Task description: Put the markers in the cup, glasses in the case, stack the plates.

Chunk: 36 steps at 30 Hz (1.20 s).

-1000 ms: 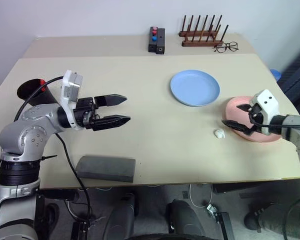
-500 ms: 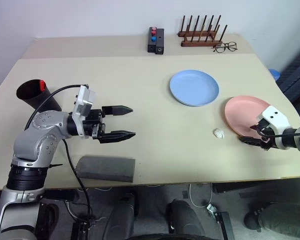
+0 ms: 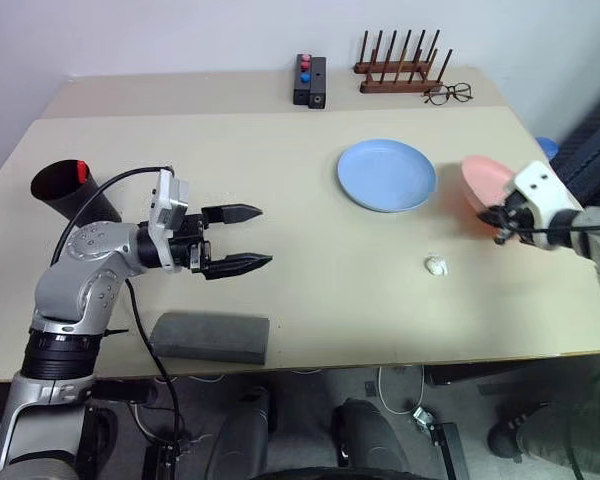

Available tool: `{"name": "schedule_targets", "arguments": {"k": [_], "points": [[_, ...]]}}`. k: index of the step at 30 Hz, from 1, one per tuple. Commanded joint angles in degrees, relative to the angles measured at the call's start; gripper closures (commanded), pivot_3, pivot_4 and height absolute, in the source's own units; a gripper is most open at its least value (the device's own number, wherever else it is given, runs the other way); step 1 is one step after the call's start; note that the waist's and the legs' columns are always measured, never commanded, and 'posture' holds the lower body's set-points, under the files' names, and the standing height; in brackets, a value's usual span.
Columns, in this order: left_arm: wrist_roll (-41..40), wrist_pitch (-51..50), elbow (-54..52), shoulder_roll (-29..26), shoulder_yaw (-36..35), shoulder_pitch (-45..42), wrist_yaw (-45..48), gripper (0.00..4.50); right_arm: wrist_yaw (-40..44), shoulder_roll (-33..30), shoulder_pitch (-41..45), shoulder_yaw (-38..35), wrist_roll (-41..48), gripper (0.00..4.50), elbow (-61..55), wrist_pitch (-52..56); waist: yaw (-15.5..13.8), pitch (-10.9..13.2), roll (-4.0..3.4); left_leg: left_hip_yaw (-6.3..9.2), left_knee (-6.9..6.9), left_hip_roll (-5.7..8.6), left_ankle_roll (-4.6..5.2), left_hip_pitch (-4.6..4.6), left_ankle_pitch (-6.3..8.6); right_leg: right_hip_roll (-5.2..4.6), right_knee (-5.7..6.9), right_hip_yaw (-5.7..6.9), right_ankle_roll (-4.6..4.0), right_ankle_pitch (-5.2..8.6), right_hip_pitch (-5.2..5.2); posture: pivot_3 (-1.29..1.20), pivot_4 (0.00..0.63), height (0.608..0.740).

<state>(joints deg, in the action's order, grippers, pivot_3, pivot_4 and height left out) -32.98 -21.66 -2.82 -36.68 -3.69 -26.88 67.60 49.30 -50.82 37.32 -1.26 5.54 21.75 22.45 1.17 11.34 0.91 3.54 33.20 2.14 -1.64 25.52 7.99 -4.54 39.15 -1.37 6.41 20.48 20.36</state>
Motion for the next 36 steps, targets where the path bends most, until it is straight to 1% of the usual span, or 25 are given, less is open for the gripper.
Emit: {"name": "schedule_targets", "arguments": {"k": [1, 5, 8, 12, 16, 18, 19, 22, 25, 27, 30, 33, 36], "points": [[3.8, 5.1, 2.1, 1.4, -2.0, -2.2, -5.3, 0.00, -3.5, 4.0, 5.8, 1.1, -1.8, 4.47, -1.5, -5.3, -0.1, 0.0, 0.01, 0.00, 0.00, 0.00, 0.00, 0.01, 0.00, 0.00, 0.00, 0.00, 0.00, 0.00, 0.01, 0.00, 0.150, 0.735], [5.2, 7.0, 3.7, 1.6, -2.4, -2.1, -7.3, 0.00, -7.3, 12.1, 11.0, 5.0, -4.4, 4.47, -0.8, -6.0, -0.1, 0.0, 0.01, 0.01, -0.03, 0.02, 0.00, 0.05, 0.00, 0.09, 0.00, 0.03, 0.01, 0.00, 0.04, 0.00, 0.150, 0.735], [4.5, 6.5, 2.1, 1.2, -2.8, -0.2, -7.5, 0.00, -7.5, 16.6, 11.0, 7.7, -5.3, 4.47, -2.5, -6.4, -0.2, 0.0, 0.01, 0.01, -0.03, 0.02, -0.01, 0.05, -0.01, 0.11, 0.04, 0.03, 0.02, -0.01, 0.05, 0.00, 0.150, 0.735], [4.3, 6.5, -0.3, 0.5, -3.5, 2.9, -7.7, 0.00, -6.7, 17.6, 9.0, 11.7, -8.8, 4.47, -1.5, -9.1, -0.6, 0.0, 0.01, 0.03, -0.01, 0.04, 0.00, 0.07, -0.01, 0.10, 0.05, 0.04, 0.03, -0.01, 0.06, 0.00, 0.150, 0.735], [3.4, 5.1, -2.4, 0.0, -4.2, 4.9, -8.6, 0.00, -4.9, 17.3, 9.5, 11.7, -8.4, 4.47, 0.8, -7.1, -0.4, 0.0, 0.01, 0.04, 0.02, 0.07, -0.01, 0.06, -0.01, 0.08, 0.07, 0.05, 0.07, -0.04, 0.04, 0.00, 0.150, 0.735], [2.8, 4.3, -3.1, 0.0, -4.4, 5.5, -8.7, 0.00, -4.1, 17.3, 9.9, 11.7, -8.5, 3.81, 1.5, -7.3, -0.3, 0.0, 0.01, 0.05, 0.02, 0.06, -0.01, 0.03, -0.02, 0.09, 0.09, 0.04, 0.07, -0.04, 0.03, 0.00, 0.150, 0.735], [2.7, 4.0, -3.4, 0.0, -4.4, 5.7, -8.8, 0.00, -3.7, 17.3, 9.8, 11.8, -8.5, 3.56, 1.5, -7.4, -0.2, 0.0, 0.01, 0.05, 0.02, 0.05, -0.01, 0.02, -0.02, 0.09, 0.09, 0.04, 0.06, -0.04, 0.03, 0.00, 0.150, 0.735], [1.8, 2.8, -4.5, 0.1, -4.4, 5.7, -9.2, 0.00, -5.3, 17.9, 9.9, 11.4, -9.2, 2.04, 1.1, -8.5, -0.1, 0.0, 0.01, 0.04, -0.01, 0.05, -0.01, 0.03, -0.02, 0.10, 0.09, 0.03, 0.06, -0.03, 0.06, 0.00, 0.150, 0.735], [0.5, 2.0, -5.2, 0.0, -4.8, 5.5, -8.7, 0.00, -4.1, 17.6, 10.2, 8.6, -6.1, 0.51, 0.0, -6.4, -0.1, 0.0, 0.01, 0.04, -0.01, 0.04, -0.01, 0.02, -0.02, 0.11, 0.09, 0.03, 0.06, -0.03, 0.05, 0.00, 0.150, 0.735], [-2.7, 0.3, -6.3, 0.0, -5.9, 5.4, -7.9, 0.00, -3.1, 16.7, 10.6, 5.3, -2.9, 0.51, 0.1, -2.9, -0.2, 0.0, 0.01, 0.04, -0.01, 0.04, -0.01, 0.03, -0.02, 0.10, 0.09, 0.03, 0.06, -0.04, 0.05, 0.00, 0.150, 0.735], [-7.4, -3.3, -8.5, -1.2, -6.9, 6.0, -5.4, 0.00, -0.4, 13.7, 10.2, 1.5, 0.6, 0.51, 0.0, 3.6, -0.5, 0.0, 0.01, 0.04, 0.01, 0.04, -0.01, 0.03, -0.02, 0.09, 0.09, 0.04, 0.06, -0.04, 0.03, 0.00, 0.150, 0.735], [-9.8, -5.6, -10.8, -2.3, -6.1, 6.9, -3.7, 0.00, 6.5, 8.7, 6.3, 0.1, 5.7, 0.51, -5.7, 13.7, -0.6, 0.0, 0.00, 0.04, 0.01, 0.07, 0.00, 0.04, -0.01, 0.02, 0.06, 0.04, 0.06, -0.03, 0.01, 0.00, 0.150, 0.735], [-8.7, -5.3, -12.1, -2.0, -4.0, 7.2, -3.1, 0.00, 10.7, 3.5, 0.9, 0.6, 8.1, 0.51, -10.4, 20.3, -0.4, 0.0, 0.01, 0.07, -0.01, 0.03, 0.02, 0.03, 0.01, -0.03, 0.00, 0.04, 0.05, -0.03, -0.02, 0.00, 0.150, 0.735]]}}
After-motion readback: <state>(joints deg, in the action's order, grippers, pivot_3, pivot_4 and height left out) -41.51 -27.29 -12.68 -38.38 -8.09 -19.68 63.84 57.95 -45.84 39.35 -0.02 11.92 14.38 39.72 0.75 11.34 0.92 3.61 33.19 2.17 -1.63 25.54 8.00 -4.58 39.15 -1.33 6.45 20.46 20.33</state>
